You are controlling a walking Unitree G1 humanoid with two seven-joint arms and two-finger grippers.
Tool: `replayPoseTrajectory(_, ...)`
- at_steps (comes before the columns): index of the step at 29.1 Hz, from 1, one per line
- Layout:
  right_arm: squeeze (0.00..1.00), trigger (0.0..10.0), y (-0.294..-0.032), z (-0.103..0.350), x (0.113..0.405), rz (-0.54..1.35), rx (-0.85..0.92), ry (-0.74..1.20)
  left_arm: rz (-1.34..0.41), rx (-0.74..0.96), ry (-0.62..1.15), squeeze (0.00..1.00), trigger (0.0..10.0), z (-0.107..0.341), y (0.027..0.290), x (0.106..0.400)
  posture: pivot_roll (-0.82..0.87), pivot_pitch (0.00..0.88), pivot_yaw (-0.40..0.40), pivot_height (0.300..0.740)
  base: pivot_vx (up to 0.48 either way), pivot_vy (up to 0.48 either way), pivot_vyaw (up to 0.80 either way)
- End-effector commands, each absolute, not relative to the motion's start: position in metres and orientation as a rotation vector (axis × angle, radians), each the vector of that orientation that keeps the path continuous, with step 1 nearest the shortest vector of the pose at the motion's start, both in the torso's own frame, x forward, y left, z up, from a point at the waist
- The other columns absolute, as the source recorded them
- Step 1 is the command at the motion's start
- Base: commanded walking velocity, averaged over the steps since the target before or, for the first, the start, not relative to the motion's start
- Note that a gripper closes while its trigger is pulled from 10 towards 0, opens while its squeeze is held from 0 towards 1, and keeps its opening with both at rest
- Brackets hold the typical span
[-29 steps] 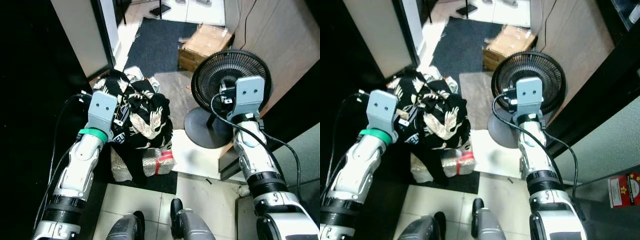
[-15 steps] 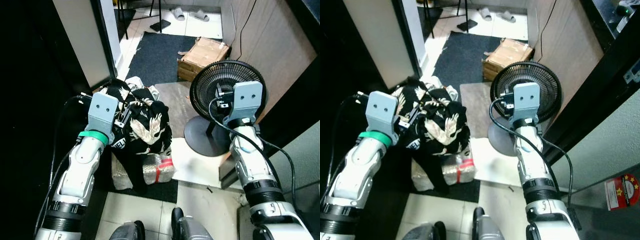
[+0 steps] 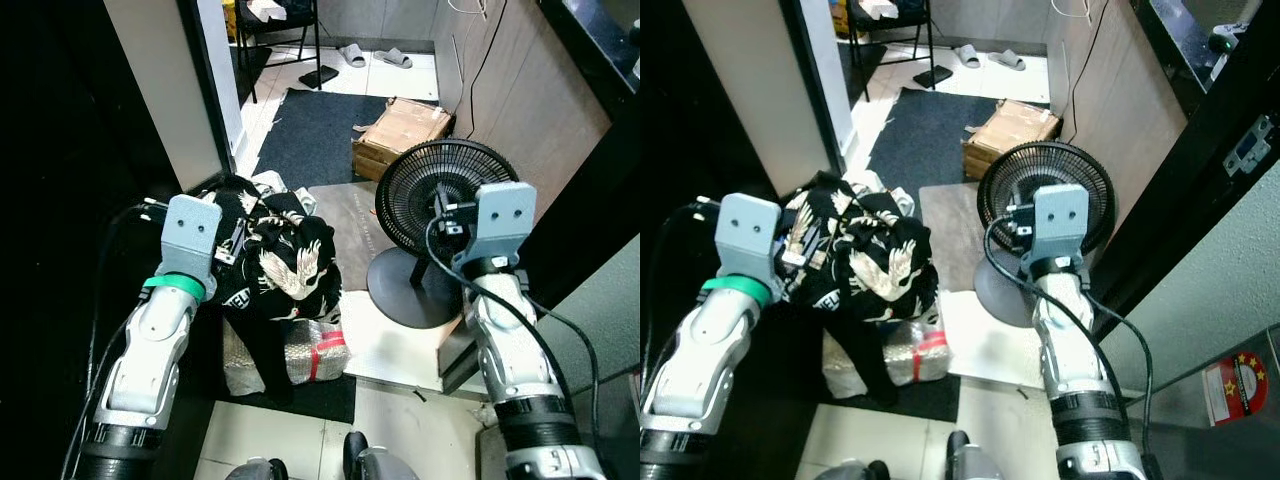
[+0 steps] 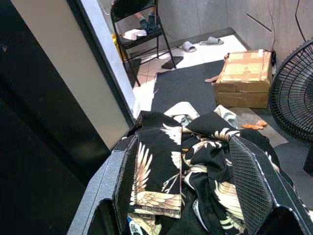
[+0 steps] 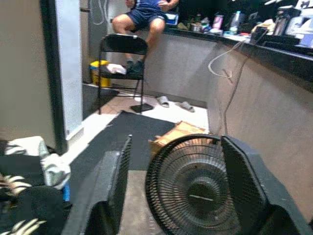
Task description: Clothes washing
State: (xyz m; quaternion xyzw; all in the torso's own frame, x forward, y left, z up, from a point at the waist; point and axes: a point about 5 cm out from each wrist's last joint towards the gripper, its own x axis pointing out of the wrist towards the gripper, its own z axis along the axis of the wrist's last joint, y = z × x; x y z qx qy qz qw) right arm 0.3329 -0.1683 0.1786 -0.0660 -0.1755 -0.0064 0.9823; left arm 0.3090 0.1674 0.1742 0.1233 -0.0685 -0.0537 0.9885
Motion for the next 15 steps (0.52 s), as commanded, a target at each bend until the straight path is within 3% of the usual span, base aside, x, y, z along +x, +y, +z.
replayPoseTrajectory(1, 1.00, 10.0, -0.1670, 0.1777, 0.3323, -0.014, -0.130, -0.343, -0.085, 0.257, -0.120, 1.00, 10.0, 0.1711, 0.1717, 0.3067, 0.00, 0.038, 0.055, 0.740, 0.000, 0.000, 0.00)
replayPoseTrajectory(3, 1.00, 10.0, -0.1663, 0.1784, 0.3333, -0.021, -0.135, -0.342, -0.078, 0.262, -0.120, 1.00, 10.0, 0.1709, 0.1721, 0.3070, 0.00, 0.038, 0.055, 0.740, 0.000, 0.000, 0.00)
replayPoseTrajectory(4, 0.46, 10.0, -0.1648, 0.1798, 0.3339, -0.022, -0.135, -0.341, -0.073, 0.265, -0.121, 0.18, 10.0, 0.1718, 0.1717, 0.3077, 0.00, 0.034, 0.054, 0.740, 0.000, 0.000, 0.00)
replayPoseTrajectory(5, 0.00, 10.0, -0.1628, 0.1810, 0.3346, -0.019, -0.134, -0.342, -0.068, 0.269, -0.124, 0.00, 10.0, 0.1729, 0.1708, 0.3090, 0.01, 0.026, 0.052, 0.740, 0.000, 0.000, 0.00)
replayPoseTrajectory(15, 0.00, 10.0, -0.1571, 0.1820, 0.3337, -0.007, -0.126, -0.334, -0.048, 0.276, -0.126, 0.00, 10.0, 0.1757, 0.1722, 0.3100, 0.02, 0.021, 0.051, 0.740, 0.000, 0.000, 0.00)
